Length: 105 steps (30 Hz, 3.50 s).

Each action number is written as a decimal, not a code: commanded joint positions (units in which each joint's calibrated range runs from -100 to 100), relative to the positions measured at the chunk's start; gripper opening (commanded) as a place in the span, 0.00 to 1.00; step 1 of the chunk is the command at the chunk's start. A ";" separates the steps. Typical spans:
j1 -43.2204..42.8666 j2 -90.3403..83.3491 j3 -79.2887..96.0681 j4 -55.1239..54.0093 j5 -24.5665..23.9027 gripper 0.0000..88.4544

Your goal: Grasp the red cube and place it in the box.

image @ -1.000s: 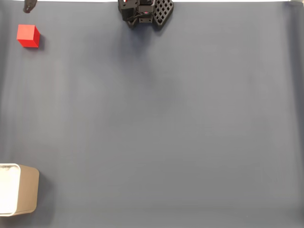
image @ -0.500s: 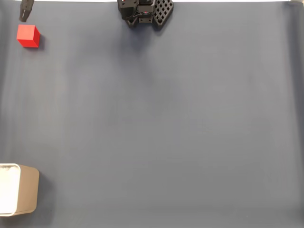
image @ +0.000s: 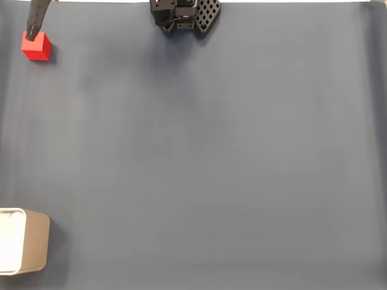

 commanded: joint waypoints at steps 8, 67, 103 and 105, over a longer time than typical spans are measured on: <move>-0.83 0.91 7.74 -11.68 1.17 0.43; -6.23 19.63 2.45 -21.68 -0.93 0.44; -7.08 24.31 -0.29 -25.70 -0.88 0.42; -7.01 24.57 -0.20 -25.86 -0.83 0.42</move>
